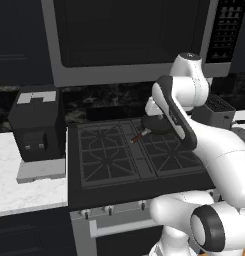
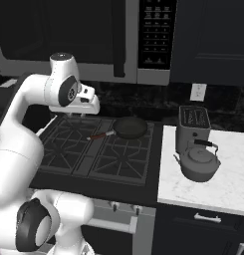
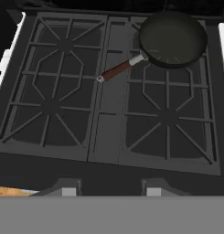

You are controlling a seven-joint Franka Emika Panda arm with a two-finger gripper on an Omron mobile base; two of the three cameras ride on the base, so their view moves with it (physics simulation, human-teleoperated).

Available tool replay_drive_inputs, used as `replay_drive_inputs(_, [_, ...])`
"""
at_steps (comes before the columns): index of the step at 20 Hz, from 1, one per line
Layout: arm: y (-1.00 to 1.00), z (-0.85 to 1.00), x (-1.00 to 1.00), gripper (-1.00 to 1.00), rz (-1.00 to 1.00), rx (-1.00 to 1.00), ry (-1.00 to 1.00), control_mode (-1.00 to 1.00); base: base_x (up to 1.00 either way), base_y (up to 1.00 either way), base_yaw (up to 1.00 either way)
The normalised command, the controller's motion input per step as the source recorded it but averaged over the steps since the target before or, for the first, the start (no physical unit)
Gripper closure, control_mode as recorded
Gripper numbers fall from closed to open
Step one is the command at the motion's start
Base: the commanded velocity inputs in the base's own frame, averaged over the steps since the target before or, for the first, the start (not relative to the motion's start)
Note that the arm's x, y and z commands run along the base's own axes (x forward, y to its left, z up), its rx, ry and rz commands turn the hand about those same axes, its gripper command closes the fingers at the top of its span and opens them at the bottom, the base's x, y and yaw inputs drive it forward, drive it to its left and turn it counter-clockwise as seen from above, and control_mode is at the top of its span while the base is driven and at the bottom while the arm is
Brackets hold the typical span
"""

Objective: Pick the kettle from the counter and place it on a stove burner. Then turn the burner on.

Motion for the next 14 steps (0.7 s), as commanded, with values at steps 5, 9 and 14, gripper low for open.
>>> replay_drive_inputs(5, [-0.12, 0.00, -0.09, -1.00, 0.00, 0.00, -0.05, -1.00, 0.00, 0.00, 0.00])
replay_drive_inputs(9, [-0.53, 0.00, -0.29, -1.00, 0.00, 0.00, -0.05, -1.00, 0.00, 0.00, 0.00])
replay_drive_inputs(14, [-0.92, 0.00, -0.35, -1.00, -0.02, 0.00, -0.02, -1.00, 0.00, 0.00, 0.00])
